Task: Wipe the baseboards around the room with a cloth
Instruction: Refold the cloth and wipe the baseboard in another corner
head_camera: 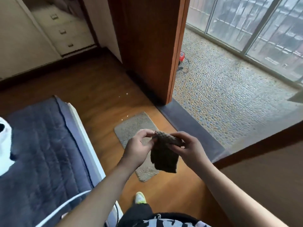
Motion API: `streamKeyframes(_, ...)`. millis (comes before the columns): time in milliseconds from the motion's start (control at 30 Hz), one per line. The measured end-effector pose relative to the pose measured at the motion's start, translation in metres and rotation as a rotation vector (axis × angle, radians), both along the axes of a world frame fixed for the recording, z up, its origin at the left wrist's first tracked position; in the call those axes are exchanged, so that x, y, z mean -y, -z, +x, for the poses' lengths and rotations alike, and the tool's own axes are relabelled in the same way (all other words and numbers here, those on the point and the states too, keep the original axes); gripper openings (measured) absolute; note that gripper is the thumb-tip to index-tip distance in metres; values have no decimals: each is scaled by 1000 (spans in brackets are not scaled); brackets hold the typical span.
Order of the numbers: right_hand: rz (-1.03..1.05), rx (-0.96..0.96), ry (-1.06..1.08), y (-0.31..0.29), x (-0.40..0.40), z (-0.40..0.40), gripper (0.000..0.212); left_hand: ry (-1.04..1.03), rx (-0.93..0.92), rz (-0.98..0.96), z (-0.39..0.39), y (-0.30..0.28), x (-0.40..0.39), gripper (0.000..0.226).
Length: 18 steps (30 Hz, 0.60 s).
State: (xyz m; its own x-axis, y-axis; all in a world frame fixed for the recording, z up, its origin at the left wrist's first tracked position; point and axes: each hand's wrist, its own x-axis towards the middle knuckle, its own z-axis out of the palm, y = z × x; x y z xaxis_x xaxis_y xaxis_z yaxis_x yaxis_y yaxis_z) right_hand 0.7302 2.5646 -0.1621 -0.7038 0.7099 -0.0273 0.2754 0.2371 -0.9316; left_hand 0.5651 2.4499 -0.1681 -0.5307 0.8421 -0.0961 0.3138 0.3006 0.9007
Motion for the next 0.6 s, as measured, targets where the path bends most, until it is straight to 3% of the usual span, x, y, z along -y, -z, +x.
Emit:
streamKeyframes(267,302,229,-254,-2,-1,-94,25,-159,18,110,-79,-19,37,4)
streamKeyframes(400,223,284,-304,-9,-11,-113,16,-201,-19,100,-103,-15,40,6)
streamKeyframes(500,224,311,-285,-13,-22,-125,10,-357,-59,126,-115,-15,29,5)
streamKeyframes(600,120,255,-227,-19,-39,-133,24,-479,-88,104,-121,-14,9,8)
